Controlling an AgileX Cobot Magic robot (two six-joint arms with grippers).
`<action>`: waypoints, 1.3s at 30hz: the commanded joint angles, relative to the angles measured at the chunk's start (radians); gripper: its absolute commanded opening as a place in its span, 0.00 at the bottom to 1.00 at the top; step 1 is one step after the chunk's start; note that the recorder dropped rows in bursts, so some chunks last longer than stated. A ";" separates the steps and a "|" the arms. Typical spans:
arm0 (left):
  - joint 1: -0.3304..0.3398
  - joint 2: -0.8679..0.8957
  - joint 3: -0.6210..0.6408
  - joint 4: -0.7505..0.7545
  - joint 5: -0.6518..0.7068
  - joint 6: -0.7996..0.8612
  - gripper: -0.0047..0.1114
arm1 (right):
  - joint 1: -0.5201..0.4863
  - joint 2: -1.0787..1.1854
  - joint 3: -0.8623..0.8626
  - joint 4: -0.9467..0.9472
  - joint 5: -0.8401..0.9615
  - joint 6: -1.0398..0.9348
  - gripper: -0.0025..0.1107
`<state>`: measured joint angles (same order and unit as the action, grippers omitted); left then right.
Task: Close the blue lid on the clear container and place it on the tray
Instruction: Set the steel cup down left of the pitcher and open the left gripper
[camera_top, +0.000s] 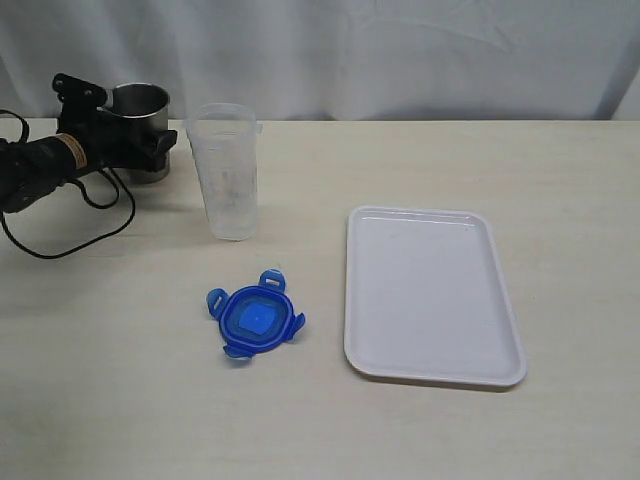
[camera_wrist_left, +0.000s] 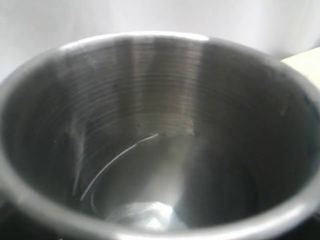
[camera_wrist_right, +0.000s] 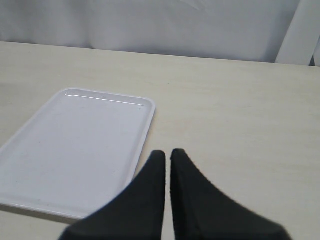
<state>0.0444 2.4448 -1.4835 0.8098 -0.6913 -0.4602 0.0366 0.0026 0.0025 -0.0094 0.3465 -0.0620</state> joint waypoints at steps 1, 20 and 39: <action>0.000 -0.008 -0.006 0.025 0.006 -0.018 0.72 | 0.002 -0.003 -0.003 -0.003 -0.005 -0.003 0.06; -0.006 -0.008 -0.006 -0.086 -0.032 -0.121 0.79 | 0.002 -0.003 -0.003 -0.003 -0.005 -0.003 0.06; -0.011 -0.010 -0.006 -0.086 -0.017 -0.107 0.78 | 0.002 -0.003 -0.003 -0.003 -0.005 -0.003 0.06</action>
<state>0.0344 2.4448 -1.4835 0.7317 -0.7041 -0.5696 0.0366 0.0026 0.0025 -0.0094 0.3465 -0.0620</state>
